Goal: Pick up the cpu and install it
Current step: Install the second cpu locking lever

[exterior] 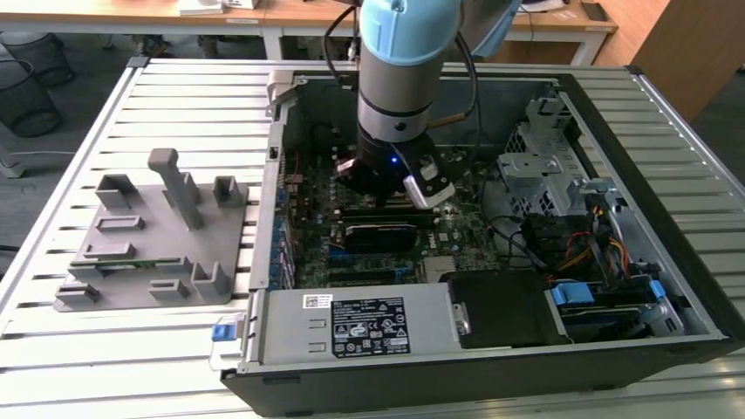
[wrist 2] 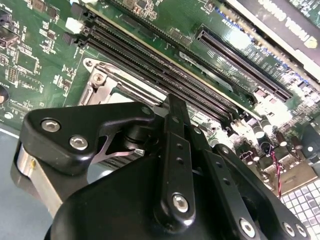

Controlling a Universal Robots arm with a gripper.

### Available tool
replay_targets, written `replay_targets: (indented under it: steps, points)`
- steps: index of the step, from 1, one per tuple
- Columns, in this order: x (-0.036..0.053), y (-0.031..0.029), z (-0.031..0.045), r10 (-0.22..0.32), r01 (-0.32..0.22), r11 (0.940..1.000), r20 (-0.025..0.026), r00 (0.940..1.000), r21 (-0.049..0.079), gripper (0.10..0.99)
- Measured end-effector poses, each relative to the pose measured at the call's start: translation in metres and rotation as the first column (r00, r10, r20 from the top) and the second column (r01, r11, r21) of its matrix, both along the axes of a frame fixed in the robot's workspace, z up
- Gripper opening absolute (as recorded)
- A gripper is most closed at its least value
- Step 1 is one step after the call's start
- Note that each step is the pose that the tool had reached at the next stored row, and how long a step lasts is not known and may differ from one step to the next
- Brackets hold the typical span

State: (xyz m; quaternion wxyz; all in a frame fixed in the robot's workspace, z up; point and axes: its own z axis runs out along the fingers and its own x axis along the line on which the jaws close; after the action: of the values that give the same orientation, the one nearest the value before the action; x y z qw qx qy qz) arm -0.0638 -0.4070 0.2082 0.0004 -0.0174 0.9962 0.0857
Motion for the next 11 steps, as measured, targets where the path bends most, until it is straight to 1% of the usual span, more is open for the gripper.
replay_targets:
  steps: [3,5,8,11]
  points:
    - [-0.0003,-0.0038,-0.0006,0.000,0.000,0.9994,0.0000,1.0000,0.033,0.106]
    - [-0.0019,-0.0063,-0.0007,0.000,0.000,0.9986,0.0001,1.0000,0.052,0.106]
    - [-0.0044,-0.0102,-0.0007,0.000,0.000,0.9974,0.0000,1.0000,0.072,0.106]
    - [-0.0058,-0.0127,-0.0007,0.000,0.000,0.9964,0.0001,1.0000,0.085,0.106]
